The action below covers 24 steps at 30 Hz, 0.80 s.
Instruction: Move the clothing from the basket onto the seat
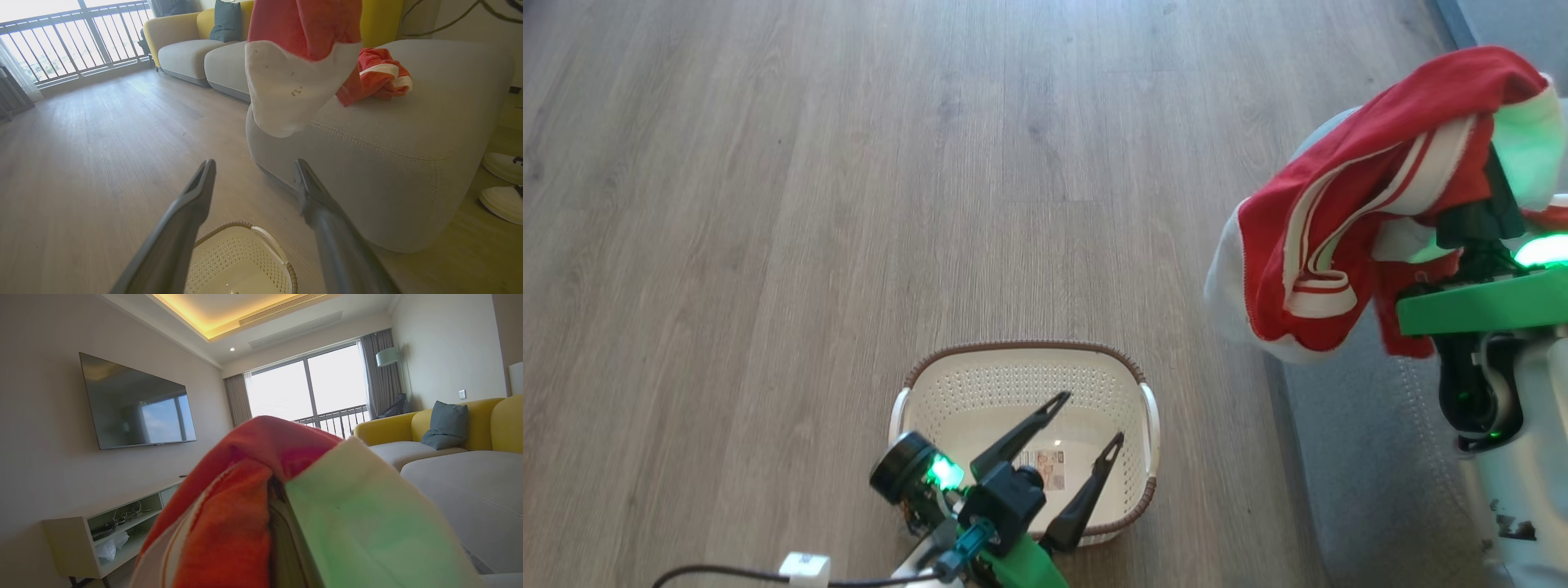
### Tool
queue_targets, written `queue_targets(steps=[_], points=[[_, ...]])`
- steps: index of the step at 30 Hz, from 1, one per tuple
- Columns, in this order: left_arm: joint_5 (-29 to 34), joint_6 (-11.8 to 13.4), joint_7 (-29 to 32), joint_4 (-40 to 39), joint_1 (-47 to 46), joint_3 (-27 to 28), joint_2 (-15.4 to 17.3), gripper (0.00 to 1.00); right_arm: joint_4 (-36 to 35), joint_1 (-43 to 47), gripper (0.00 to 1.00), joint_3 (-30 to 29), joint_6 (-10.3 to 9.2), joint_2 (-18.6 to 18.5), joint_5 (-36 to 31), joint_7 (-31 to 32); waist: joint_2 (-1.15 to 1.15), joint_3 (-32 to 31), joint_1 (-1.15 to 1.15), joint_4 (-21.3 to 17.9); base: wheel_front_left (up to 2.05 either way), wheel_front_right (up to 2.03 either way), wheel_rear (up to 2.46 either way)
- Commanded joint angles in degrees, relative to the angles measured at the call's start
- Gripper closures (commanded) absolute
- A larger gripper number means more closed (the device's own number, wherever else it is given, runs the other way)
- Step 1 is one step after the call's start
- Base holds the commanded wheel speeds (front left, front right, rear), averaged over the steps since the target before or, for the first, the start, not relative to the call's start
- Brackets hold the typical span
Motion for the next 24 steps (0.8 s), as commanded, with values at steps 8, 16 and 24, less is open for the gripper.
queue_targets(steps=[8,16,24], points=[[0.3,-0.3,-0.3,-0.5,1.2,2.8,-0.2,0.0,-2.7,0.3,1.0,-0.7,0.41,-0.9,-0.6,-0.1,0.0,-0.1,0.0,-0.8,0.0,0.0,0.0],[0.5,-0.6,-0.3,-0.8,1.4,3.6,-0.3,0.0,-2.9,0.4,1.0,-1.2,0.41,-1.0,-0.8,-0.1,0.0,0.1,0.0,-1.8,0.0,0.0,0.0],[0.9,-0.6,-0.3,-1.8,1.4,4.3,-0.4,0.0,-3.0,-0.7,1.0,-0.6,0.41,-0.8,-1.7,-0.1,0.0,1.4,0.0,-6.6,0.0,0.0,0.0]])
